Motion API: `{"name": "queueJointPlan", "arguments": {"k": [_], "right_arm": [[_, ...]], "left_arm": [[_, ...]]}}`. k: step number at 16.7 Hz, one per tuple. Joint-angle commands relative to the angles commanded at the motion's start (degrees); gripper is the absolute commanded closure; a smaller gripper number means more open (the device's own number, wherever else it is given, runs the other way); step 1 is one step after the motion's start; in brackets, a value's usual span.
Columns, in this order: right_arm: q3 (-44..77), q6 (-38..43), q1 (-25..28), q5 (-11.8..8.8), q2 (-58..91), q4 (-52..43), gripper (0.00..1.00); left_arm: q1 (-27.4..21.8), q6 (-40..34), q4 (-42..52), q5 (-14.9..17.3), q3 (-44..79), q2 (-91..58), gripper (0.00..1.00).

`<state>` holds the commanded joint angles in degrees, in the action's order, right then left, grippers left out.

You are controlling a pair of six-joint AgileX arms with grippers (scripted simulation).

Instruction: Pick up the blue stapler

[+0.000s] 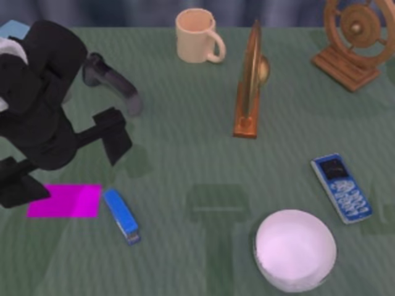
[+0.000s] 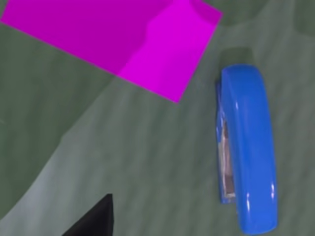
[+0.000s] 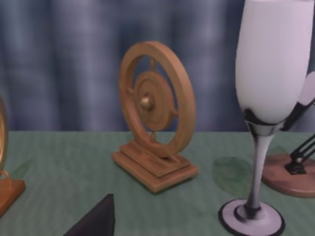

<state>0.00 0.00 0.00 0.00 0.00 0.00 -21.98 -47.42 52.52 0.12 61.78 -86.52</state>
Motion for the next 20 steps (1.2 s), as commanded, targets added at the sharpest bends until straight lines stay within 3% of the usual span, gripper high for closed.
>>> {"name": "queueJointPlan", "arguments": {"k": [6,13,20], "right_arm": [[0.0,0.0,0.0,0.0,0.0,0.0,0.0],[0.0,0.0,0.0,0.0,0.0,0.0,0.0],[0.0,0.0,0.0,0.0,0.0,0.0,0.0]], "left_arm": [[-4.3,-9.5,9.5,0.2,13.1,-16.4,0.0],[-4.4,-10.2,9.9,0.3,14.1,-17.5,0.0],[-4.6,-10.1,-4.4,0.3,5.8,-23.4,0.0]]}}
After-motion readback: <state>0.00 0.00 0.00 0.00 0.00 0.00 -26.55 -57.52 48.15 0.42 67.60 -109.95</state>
